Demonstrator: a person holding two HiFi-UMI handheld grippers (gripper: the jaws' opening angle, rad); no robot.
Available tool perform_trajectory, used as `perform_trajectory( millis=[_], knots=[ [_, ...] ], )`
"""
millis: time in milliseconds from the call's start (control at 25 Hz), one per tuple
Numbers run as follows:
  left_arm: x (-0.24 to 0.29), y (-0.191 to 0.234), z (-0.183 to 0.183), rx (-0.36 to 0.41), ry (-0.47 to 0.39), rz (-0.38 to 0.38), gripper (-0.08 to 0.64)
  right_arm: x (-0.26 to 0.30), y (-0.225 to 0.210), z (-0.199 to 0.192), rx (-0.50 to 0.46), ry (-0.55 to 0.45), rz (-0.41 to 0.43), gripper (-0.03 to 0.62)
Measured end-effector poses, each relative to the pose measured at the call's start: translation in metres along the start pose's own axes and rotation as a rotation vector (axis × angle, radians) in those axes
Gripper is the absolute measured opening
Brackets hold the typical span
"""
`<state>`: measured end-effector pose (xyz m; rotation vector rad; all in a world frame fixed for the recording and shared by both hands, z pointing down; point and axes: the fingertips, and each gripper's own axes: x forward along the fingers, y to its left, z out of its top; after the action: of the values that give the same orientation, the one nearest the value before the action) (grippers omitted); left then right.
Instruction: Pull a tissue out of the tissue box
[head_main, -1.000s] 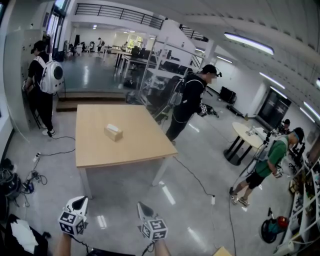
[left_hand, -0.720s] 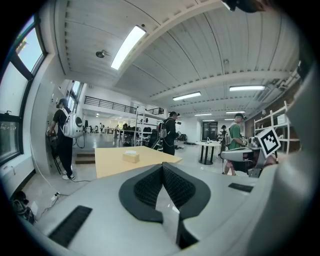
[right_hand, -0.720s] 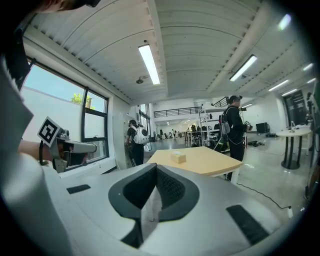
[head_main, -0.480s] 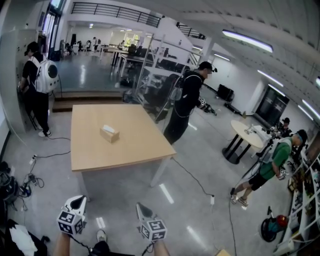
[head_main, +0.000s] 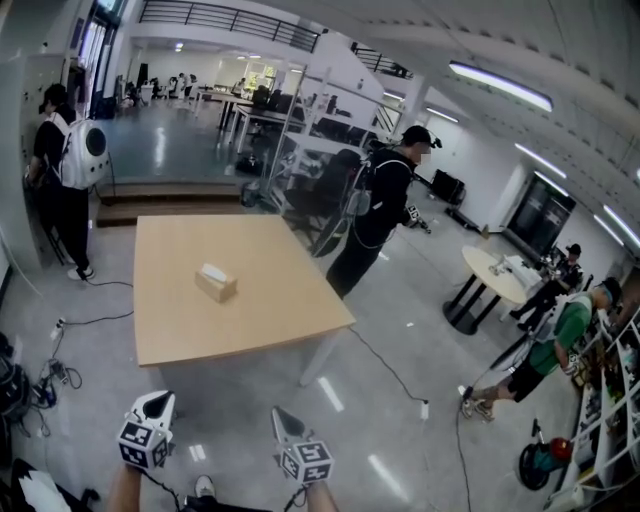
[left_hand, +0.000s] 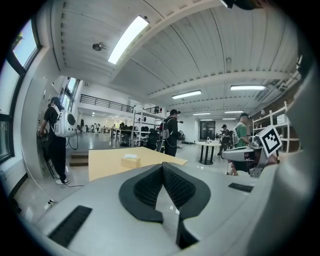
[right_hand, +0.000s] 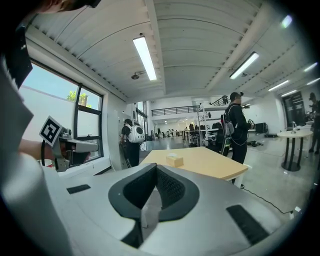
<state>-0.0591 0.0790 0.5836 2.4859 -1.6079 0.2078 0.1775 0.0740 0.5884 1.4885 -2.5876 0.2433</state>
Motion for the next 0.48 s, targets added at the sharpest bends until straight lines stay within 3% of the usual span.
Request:
perform_trajectory(
  millis=[480],
  knots=[
    [0.058, 0.073, 0.025, 0.003, -0.009, -0.002, 0.008, 0.096, 0.004, 0.028, -0.012, 0.004, 0.027, 0.011]
  ],
)
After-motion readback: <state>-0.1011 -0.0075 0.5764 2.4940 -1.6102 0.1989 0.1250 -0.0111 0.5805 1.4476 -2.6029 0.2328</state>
